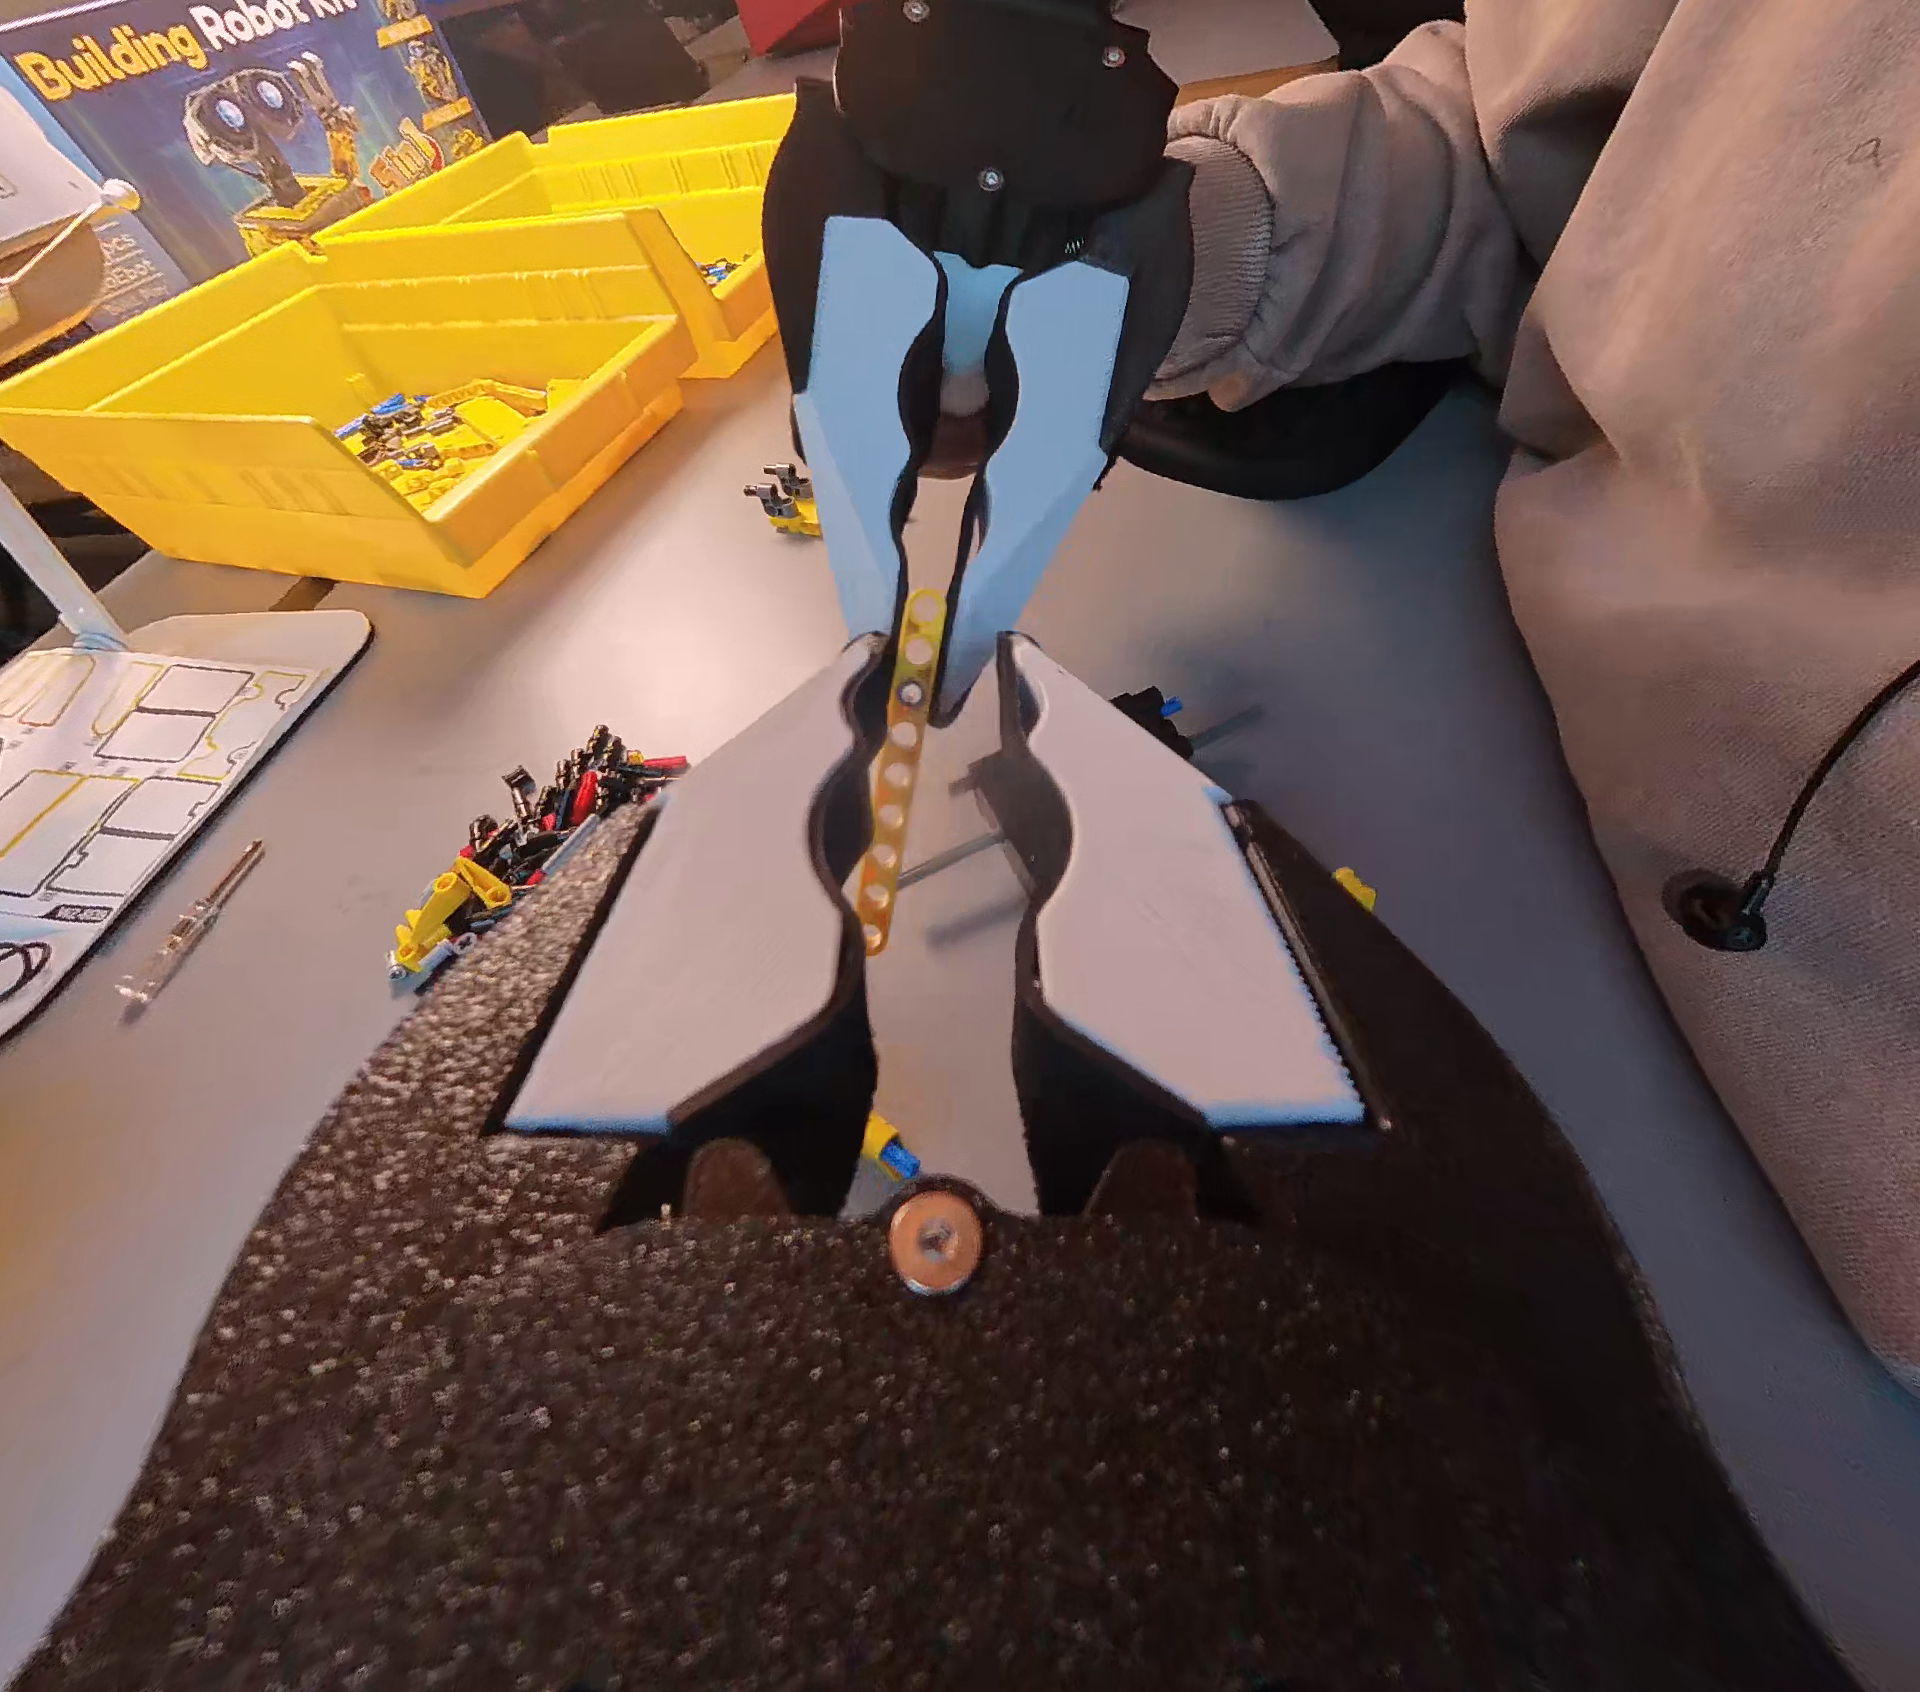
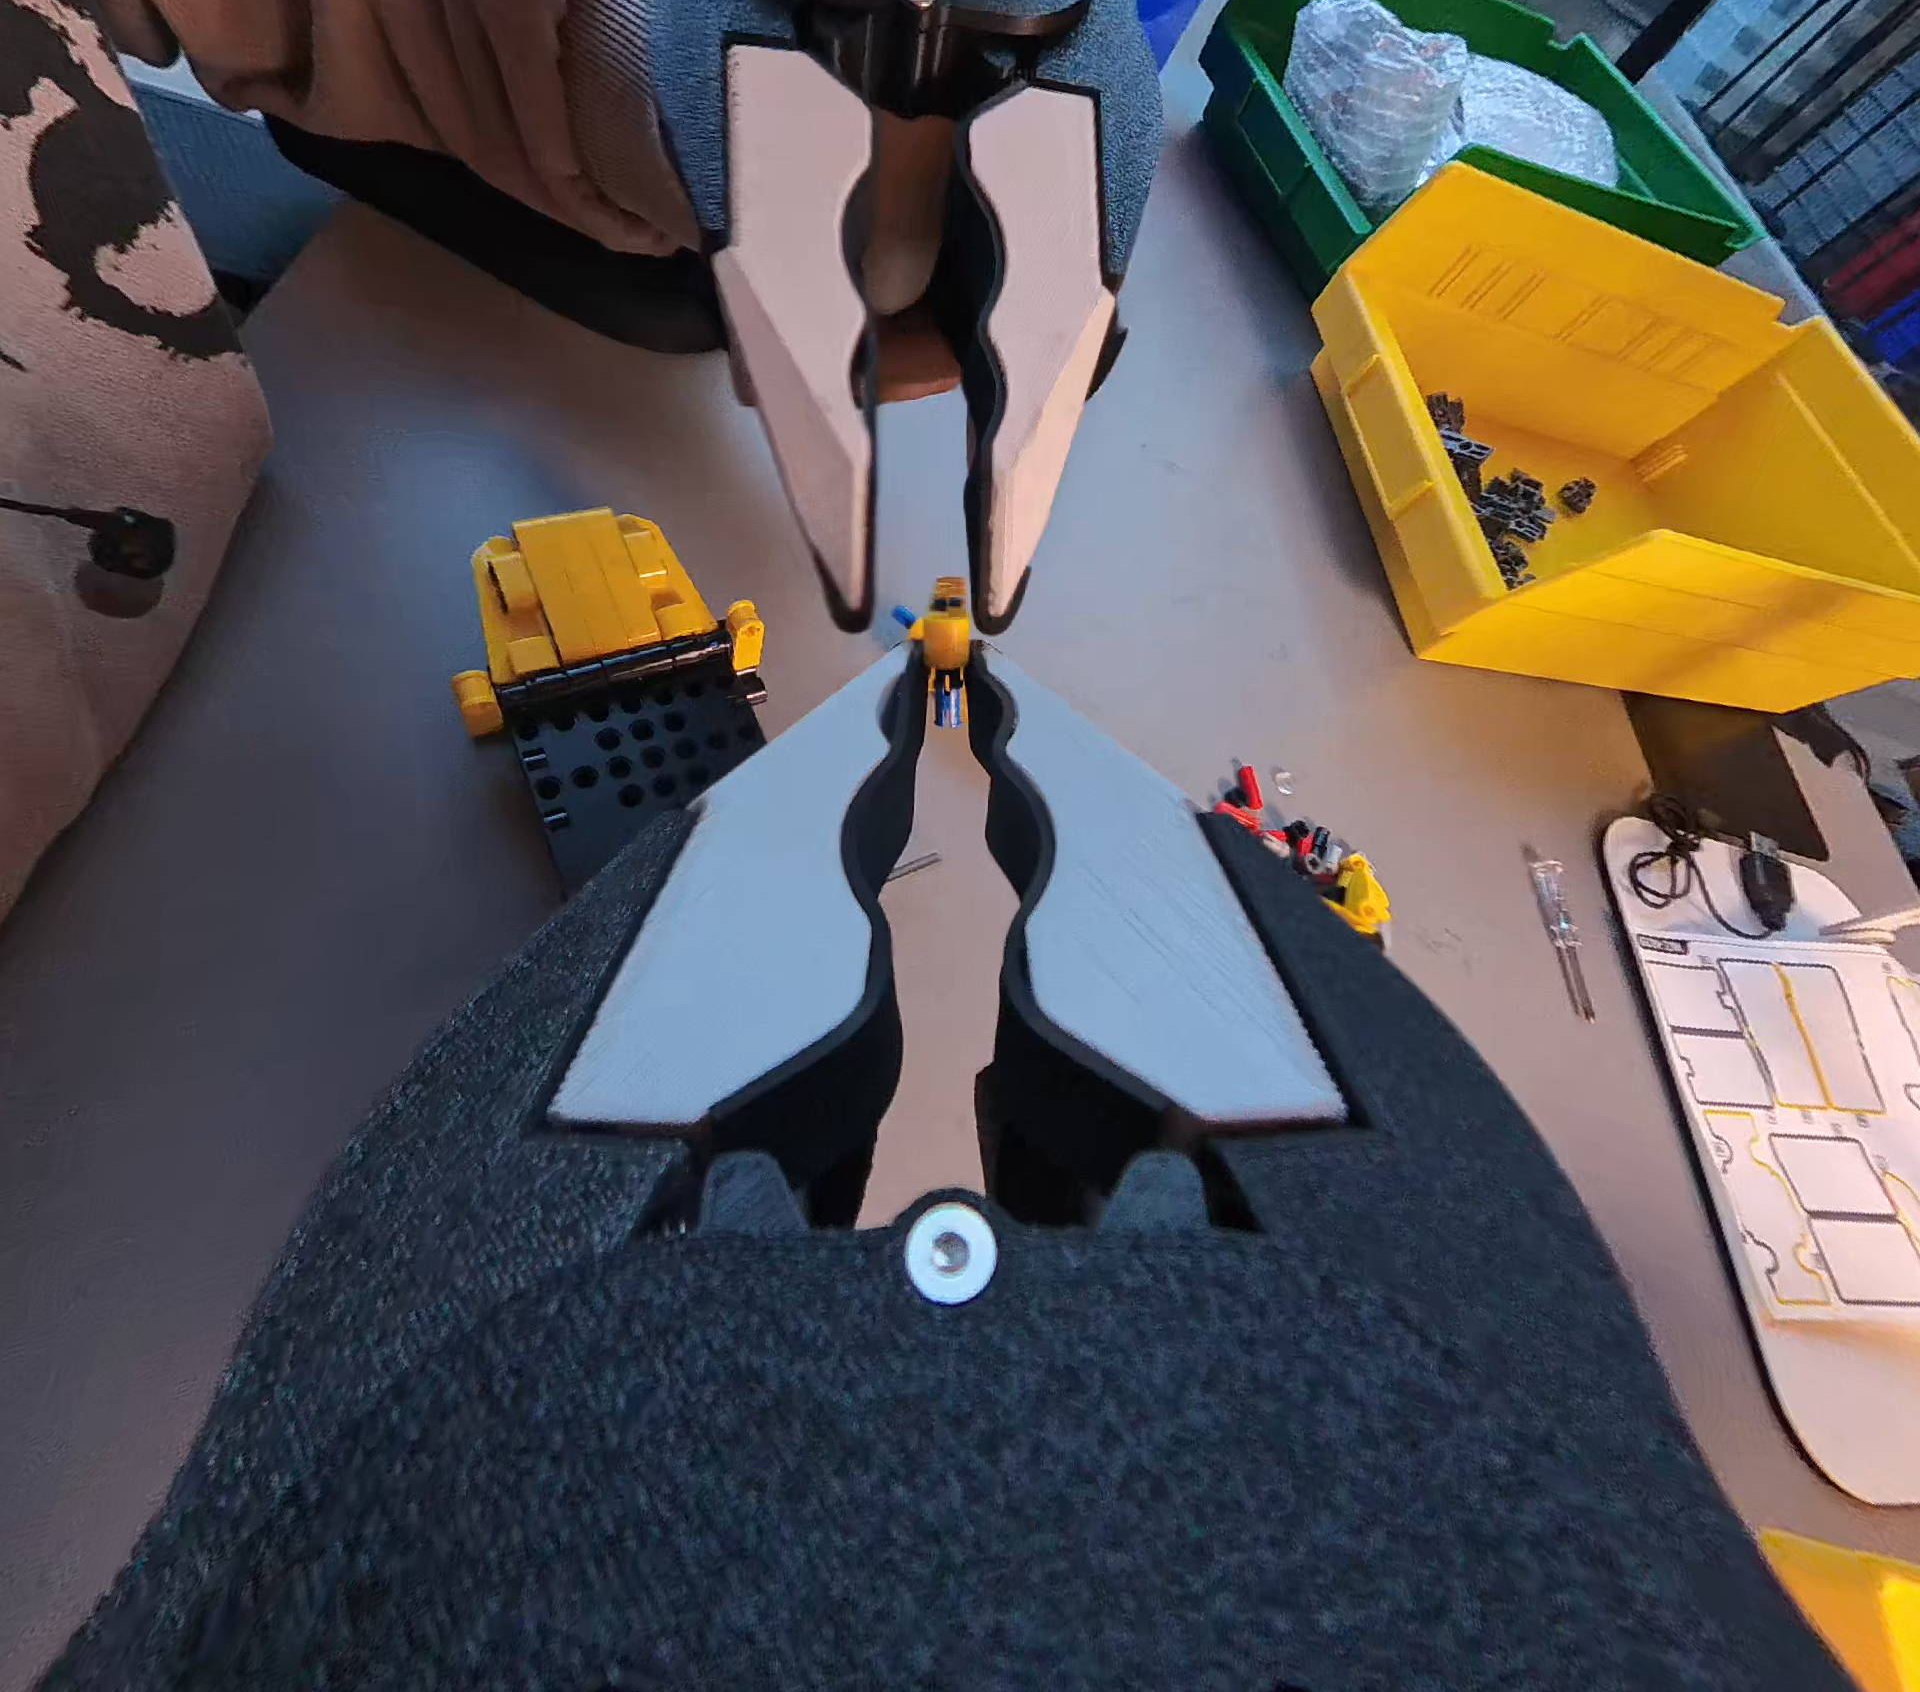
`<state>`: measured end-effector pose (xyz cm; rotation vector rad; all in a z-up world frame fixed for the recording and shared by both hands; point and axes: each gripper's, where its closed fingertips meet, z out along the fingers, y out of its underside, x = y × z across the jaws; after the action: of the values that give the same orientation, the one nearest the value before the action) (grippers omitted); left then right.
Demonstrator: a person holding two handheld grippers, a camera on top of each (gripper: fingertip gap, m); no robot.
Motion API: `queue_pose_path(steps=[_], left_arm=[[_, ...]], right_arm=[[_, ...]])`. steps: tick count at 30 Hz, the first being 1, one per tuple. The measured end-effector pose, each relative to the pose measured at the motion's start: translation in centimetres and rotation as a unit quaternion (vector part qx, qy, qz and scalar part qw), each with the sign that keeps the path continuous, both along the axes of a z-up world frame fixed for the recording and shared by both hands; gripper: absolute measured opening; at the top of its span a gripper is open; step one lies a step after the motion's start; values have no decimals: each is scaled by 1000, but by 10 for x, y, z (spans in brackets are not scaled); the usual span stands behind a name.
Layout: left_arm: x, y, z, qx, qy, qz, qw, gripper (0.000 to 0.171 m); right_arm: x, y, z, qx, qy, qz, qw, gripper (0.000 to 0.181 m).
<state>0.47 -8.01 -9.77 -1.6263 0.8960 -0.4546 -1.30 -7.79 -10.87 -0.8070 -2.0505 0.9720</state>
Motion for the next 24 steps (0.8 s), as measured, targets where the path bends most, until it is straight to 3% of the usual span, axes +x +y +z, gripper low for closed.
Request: queue_pose_path(steps=[2, 6, 17, 19, 20, 24], left_arm=[[2, 1, -4, -2, 15, 5, 1000, 23], [-2, 3, -6, -9, 19, 15, 1000, 8], [-7, -1, -3, 8, 36, 8, 999, 7], [-6, 1, -5, 12, 42, 14, 999, 17], [-4, -1, -6, 7, 46, 5, 999, 9], [-7, -1, -9, -7, 61, 5, 998, 7]], right_arm=[[-1, 1, -3, 12, -5, -5, 1000, 6], [-1, 0, -7, 34, -9, -6, 999, 5], [1, -2, -4, 61, -3, 0, 998, 4], [1, -4, -2, 56, -2, 2, 998, 4], [1, -4, -1, 60, 0, 2, 998, 4], [0, -4, -3, 70, 2, 3, 998, 4]])
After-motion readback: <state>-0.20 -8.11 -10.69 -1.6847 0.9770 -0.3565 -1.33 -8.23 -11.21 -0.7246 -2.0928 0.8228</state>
